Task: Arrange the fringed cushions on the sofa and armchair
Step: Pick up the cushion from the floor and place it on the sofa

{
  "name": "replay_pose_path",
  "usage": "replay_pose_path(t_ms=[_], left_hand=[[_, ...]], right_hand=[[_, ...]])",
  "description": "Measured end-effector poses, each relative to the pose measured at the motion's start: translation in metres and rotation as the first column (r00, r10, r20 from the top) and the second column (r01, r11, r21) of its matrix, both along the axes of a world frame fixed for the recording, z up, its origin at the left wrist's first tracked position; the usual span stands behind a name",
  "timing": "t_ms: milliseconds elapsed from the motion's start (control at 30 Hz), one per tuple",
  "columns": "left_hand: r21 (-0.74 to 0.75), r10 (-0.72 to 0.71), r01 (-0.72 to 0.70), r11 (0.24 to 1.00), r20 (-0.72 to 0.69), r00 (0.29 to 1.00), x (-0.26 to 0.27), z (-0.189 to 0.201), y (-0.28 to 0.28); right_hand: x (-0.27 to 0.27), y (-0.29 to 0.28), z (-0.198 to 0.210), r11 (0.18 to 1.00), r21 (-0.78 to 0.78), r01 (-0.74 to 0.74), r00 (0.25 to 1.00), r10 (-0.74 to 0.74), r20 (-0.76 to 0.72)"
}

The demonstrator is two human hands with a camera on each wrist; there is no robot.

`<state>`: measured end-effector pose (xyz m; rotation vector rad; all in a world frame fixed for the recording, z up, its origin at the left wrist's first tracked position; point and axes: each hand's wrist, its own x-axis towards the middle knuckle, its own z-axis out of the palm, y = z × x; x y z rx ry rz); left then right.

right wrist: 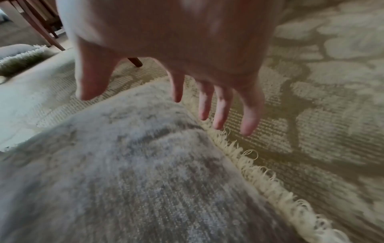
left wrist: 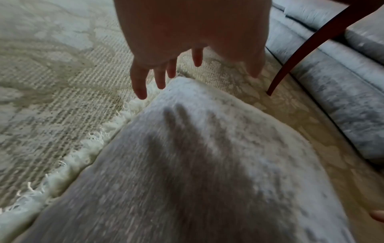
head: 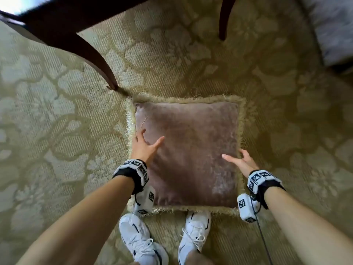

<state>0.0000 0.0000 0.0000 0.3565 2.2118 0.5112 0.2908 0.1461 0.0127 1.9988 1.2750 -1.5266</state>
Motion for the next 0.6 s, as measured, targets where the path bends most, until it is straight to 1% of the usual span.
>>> replay_pose_path(t_ms=[33, 133, 233, 267, 333, 433, 533, 600], left_hand=[[-0.018, -0.005, 0.005, 1.0, 0.006, 1.0, -0.001, -0.01, -0.001], [-0.085, -0.049, 0.047, 0.995, -0.015, 0.999, -0.005, -0.041, -0.005], [-0.086, -0.081, 0.076, 0.993, -0.057, 0.995, -0.01, -0.062, -0.013], [-0.1, -0.063, 0.057, 0.993, -0.051, 0.997, -0.012, -0.065, -0.014], [-0.181, -0.004, -0.003, 0.983, -0.041, 0.999, -0.013, -0.07, -0.016], [-0.284, 0.043, -0.052, 0.957, -0.04, 0.998, -0.012, -0.074, -0.013], [-0.326, 0.062, -0.064, 0.943, -0.015, 0.998, -0.014, -0.08, -0.013], [-0.305, 0.094, -0.082, 0.949, 0.026, 0.995, -0.016, -0.084, -0.016]], right_hand=[[-0.004, -0.002, -0.009, 1.0, 0.014, 0.019, 1.0, -0.018, -0.018], [-0.011, -0.003, -0.041, 0.999, 0.008, 0.043, 0.999, -0.043, -0.002], [-0.016, -0.004, -0.063, 0.997, 0.04, 0.066, 0.996, -0.068, 0.055], [-0.017, -0.003, -0.068, 0.996, 0.051, 0.075, 0.994, -0.078, 0.07], [-0.017, -0.003, -0.074, 0.995, 0.039, 0.094, 0.991, -0.098, 0.094], [-0.019, -0.002, -0.082, 0.992, 0.012, 0.125, 0.985, -0.126, 0.121], [-0.021, -0.001, -0.085, 0.989, 0.005, 0.145, 0.979, -0.144, 0.142], [-0.021, 0.0, -0.086, 0.986, -0.005, 0.164, 0.979, -0.162, 0.119]])
